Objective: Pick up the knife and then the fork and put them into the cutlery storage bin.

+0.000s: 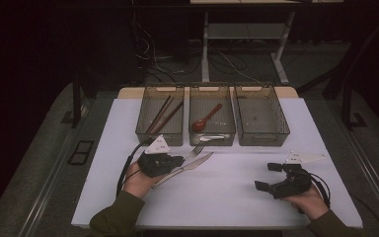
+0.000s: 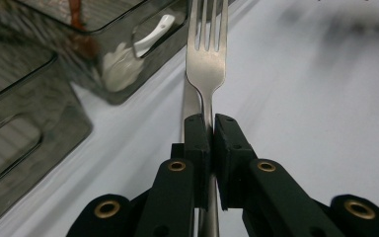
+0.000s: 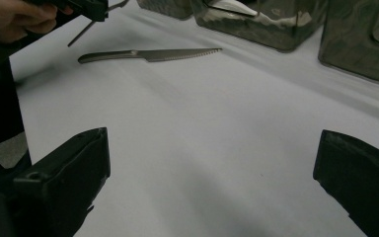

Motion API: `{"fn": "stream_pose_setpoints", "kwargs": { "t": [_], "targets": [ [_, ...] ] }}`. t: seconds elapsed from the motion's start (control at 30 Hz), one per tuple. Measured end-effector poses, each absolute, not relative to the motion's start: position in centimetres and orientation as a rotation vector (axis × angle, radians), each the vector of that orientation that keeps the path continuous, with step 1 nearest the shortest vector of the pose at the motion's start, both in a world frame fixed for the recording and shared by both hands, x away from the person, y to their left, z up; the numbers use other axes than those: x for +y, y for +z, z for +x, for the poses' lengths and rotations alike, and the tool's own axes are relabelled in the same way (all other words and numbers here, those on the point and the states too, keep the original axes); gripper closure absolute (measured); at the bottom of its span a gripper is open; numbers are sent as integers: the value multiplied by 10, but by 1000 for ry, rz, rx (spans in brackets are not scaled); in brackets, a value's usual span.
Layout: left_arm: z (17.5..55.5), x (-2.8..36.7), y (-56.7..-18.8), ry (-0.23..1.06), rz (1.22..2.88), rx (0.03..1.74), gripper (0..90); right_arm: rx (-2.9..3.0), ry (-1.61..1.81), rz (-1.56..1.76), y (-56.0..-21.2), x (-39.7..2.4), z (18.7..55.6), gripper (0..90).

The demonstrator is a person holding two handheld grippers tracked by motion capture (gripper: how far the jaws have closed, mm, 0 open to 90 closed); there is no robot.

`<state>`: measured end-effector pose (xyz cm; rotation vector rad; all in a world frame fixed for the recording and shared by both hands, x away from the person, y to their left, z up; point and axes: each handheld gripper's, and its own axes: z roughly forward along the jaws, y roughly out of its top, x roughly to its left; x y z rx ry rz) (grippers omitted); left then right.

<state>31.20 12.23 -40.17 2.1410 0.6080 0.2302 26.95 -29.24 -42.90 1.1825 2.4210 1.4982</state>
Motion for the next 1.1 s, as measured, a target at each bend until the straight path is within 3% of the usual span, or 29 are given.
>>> {"fn": "stream_pose_setpoints", "kwargs": {
  "t": [0.33,0.43,0.73,1.1],
  "targets": [
    [304,102,-396,234,2123,574,843,2391,1591,1136,-417,-283,284,69],
    [303,95,-395,236,2124,563,843,2377,1621,1134,-414,-280,290,137],
    [305,73,-393,239,2121,534,843,2373,1693,1110,-406,-262,307,219],
    [309,45,-395,228,2127,519,842,2364,1737,1056,-391,-245,322,244]
  ]
}}
